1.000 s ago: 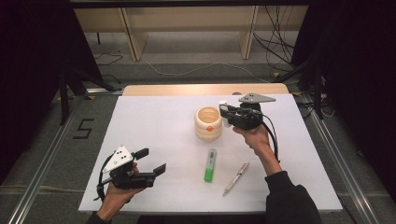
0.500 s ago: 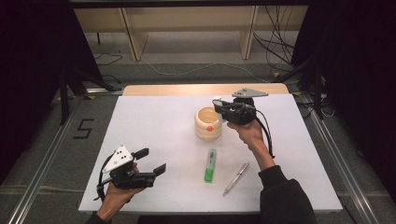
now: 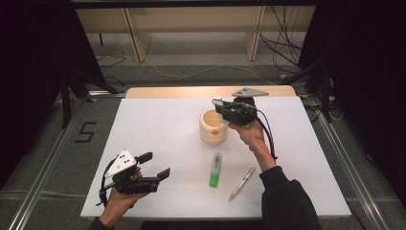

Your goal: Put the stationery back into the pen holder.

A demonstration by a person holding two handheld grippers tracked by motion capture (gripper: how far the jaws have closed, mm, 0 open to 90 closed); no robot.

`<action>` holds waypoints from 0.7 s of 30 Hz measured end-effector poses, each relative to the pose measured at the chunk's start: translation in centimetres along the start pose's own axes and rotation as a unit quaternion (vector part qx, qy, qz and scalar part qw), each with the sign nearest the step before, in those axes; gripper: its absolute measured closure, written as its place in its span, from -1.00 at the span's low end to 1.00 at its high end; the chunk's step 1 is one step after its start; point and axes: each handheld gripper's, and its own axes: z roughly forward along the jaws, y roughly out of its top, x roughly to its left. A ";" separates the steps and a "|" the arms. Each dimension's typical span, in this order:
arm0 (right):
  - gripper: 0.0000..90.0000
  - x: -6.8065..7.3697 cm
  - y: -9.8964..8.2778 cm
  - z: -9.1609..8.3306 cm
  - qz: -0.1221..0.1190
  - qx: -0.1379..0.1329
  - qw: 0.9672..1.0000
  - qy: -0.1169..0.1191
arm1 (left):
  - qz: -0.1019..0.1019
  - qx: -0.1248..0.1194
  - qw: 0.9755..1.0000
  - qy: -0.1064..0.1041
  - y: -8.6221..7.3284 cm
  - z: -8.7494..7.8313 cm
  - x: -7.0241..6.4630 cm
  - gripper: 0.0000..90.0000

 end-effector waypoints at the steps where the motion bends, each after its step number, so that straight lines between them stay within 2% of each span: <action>1: 0.52 0.1 0.1 0.1 0.000 0.000 1.000 -0.001 | 0.001 0.000 1.000 0.000 0.0 0.0 0.0 -0.74; 21: 0.52 0.4 0.4 2.0 0.007 0.006 1.000 -0.002 | 0.001 0.001 1.000 0.000 0.0 -0.1 0.0 -0.74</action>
